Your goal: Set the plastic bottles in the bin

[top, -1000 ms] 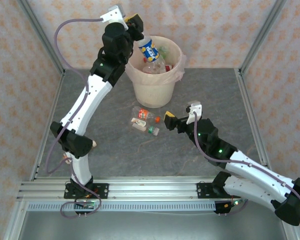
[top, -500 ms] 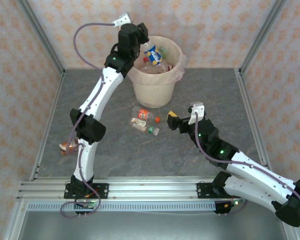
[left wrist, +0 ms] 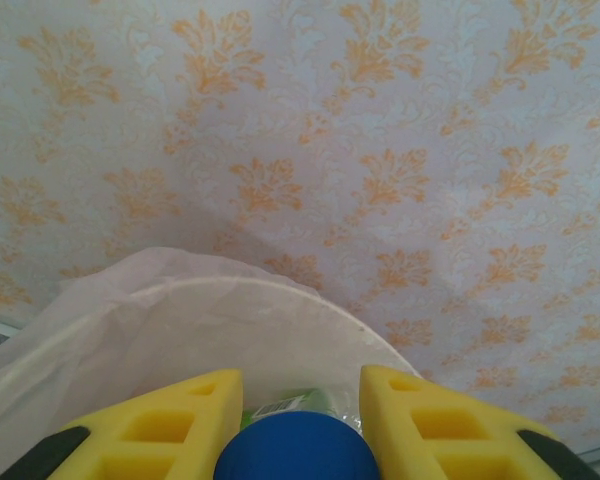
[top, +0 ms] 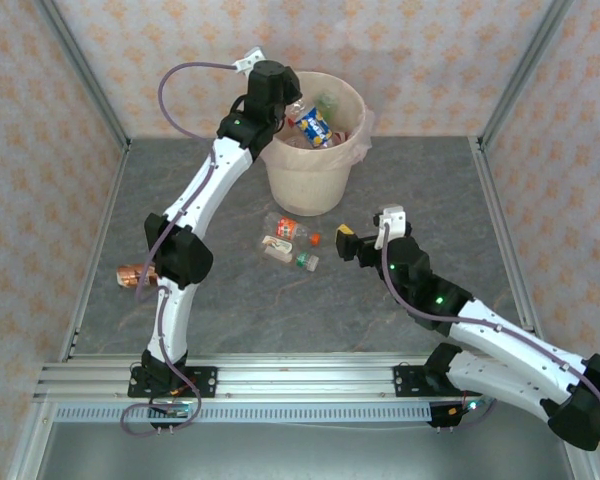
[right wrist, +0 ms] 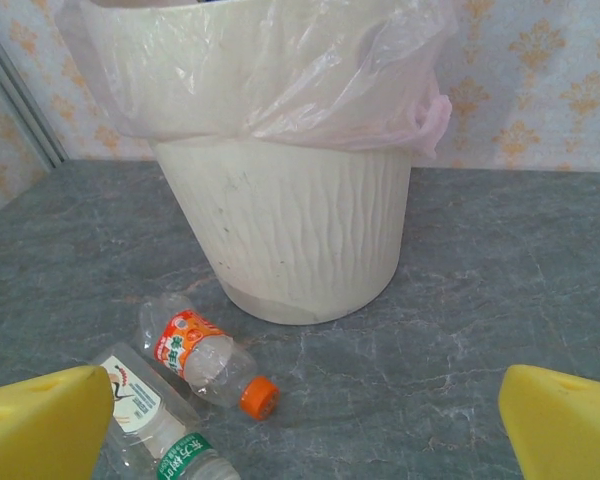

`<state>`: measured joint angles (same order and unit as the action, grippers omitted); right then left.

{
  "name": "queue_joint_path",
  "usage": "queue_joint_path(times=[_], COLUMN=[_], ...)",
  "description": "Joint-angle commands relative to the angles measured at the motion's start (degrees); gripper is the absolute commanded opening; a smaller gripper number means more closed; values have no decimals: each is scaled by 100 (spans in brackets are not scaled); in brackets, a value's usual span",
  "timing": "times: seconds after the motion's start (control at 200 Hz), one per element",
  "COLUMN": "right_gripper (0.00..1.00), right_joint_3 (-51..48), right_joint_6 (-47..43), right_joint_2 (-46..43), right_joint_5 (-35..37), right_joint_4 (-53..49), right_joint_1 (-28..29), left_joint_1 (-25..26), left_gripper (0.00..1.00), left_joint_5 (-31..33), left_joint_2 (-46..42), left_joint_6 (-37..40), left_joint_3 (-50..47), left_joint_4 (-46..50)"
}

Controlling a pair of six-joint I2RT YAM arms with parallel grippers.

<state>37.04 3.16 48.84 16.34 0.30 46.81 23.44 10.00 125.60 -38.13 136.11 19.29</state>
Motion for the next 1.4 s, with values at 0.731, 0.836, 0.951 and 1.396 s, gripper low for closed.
queue_joint_path(times=[0.731,0.836,0.951,1.396], right_gripper=[99,99,99,99], right_joint_3=[242,245,214,71], right_joint_6=[88,159,166,-402], right_joint_2=[178,175,153,178], right_joint_5=[182,314,367,-78], right_joint_4=[21,71,155,789], right_joint_1=[-22,-29,-32,-31], left_joint_1=[-48,-112,-226,-3071], left_gripper=[100,100,100,100], left_joint_5=[408,806,1683,1151], left_joint_2=[-2235,-3124,-4215,-6392], left_joint_6=[1367,1283,1058,-937], left_joint_3=[-729,-1775,-3280,-7579], left_joint_4=[2152,2050,1992,2753])
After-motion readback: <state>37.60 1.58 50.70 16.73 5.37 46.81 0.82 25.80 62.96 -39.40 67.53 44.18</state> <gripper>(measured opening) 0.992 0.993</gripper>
